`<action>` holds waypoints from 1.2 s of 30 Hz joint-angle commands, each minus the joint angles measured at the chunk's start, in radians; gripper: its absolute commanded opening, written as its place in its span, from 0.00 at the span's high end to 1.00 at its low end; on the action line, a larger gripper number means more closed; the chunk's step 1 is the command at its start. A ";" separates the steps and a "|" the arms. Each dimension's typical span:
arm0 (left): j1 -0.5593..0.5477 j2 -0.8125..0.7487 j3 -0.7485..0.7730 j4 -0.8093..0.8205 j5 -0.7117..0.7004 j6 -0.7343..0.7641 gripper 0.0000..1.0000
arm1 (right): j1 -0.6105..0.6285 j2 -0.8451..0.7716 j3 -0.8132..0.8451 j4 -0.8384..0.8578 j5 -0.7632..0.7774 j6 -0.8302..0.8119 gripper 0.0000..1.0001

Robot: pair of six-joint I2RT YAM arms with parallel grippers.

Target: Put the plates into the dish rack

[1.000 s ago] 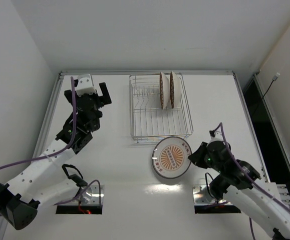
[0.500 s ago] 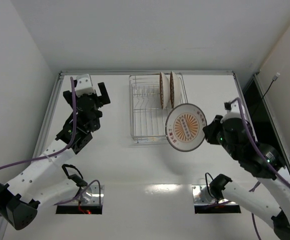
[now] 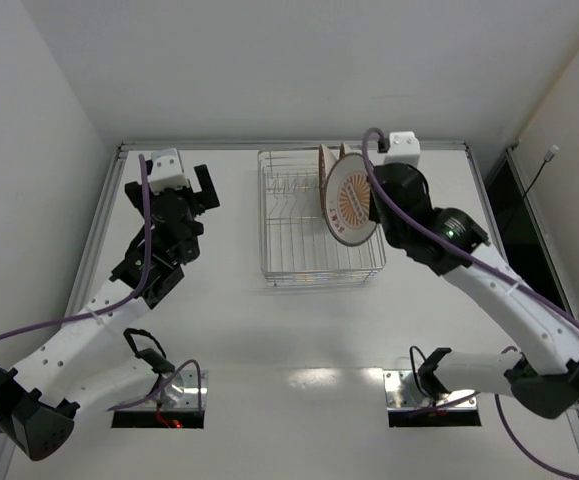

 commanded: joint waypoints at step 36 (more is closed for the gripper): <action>0.004 -0.059 0.019 -0.001 -0.080 -0.048 0.01 | 0.125 1.016 0.638 0.770 0.818 -0.794 1.00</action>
